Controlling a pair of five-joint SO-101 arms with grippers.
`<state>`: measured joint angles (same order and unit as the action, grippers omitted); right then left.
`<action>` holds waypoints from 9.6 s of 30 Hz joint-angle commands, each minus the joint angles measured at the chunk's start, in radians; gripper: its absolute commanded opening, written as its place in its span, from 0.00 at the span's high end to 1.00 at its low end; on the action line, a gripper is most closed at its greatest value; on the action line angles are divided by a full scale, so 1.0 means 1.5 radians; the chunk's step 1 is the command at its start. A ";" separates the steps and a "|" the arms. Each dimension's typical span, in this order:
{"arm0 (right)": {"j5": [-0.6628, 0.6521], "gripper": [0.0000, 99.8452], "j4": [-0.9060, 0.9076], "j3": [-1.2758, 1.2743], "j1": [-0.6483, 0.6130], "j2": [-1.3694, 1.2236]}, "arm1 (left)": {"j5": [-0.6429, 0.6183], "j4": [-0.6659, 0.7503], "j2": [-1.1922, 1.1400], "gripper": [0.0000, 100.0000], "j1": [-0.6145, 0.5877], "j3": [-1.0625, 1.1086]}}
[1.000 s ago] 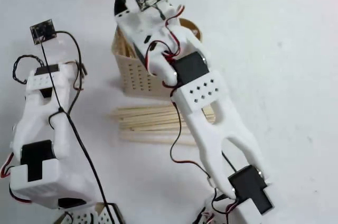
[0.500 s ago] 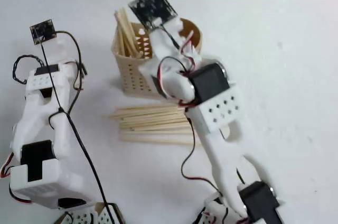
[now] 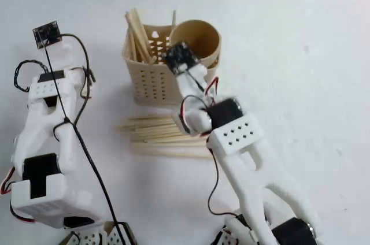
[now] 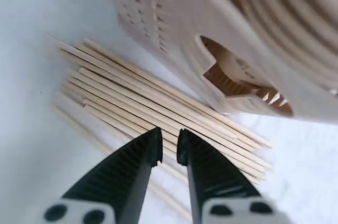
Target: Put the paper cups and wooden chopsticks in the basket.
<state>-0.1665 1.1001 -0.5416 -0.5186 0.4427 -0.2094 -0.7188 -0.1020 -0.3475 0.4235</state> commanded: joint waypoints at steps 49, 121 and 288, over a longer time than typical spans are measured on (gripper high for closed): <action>-0.233 0.98 -0.280 -0.399 -0.059 0.212 | -0.004 0.012 0.018 0.83 0.004 -0.006; -0.090 0.98 -0.200 0.090 -0.082 0.233 | -0.004 0.012 0.018 0.83 0.004 -0.005; -0.057 0.84 -0.353 0.478 -0.068 -0.191 | -0.004 0.012 0.018 0.83 0.004 -0.007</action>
<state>-0.2631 0.5063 0.1550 -0.6291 0.1465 -0.2094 -0.7188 -0.1020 -0.3475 0.4235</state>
